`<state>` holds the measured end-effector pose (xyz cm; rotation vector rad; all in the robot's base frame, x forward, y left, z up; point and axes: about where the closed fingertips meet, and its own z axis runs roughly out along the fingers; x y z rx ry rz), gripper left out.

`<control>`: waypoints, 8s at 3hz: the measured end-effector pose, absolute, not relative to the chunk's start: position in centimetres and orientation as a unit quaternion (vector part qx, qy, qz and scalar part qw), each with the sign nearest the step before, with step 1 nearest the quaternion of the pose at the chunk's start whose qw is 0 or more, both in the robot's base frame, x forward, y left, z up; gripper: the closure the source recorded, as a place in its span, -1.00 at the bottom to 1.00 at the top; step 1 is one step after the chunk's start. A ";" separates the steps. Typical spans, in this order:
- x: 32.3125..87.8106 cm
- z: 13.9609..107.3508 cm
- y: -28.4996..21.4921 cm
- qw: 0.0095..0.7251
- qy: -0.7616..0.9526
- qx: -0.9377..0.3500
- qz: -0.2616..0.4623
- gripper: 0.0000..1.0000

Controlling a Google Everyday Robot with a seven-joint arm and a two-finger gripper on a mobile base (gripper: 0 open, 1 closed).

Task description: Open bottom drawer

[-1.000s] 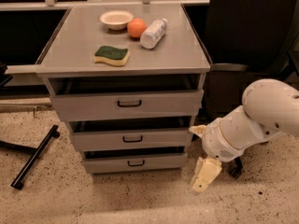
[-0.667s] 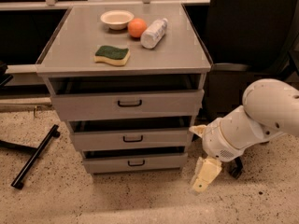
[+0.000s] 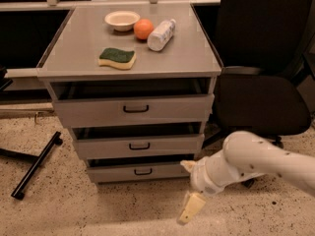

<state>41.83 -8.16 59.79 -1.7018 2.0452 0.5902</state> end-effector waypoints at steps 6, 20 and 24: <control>51.6 35.1 1.0 0.221 0.743 -0.600 0.199 -1.00; 67.1 17.6 7.2 0.250 0.701 -0.628 0.228 -1.00; 64.5 18.5 7.3 0.219 0.704 -0.625 0.257 -1.00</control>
Offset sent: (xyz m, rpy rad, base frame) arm 0.0194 0.0227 -0.0686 0.0489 -0.0007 -0.0186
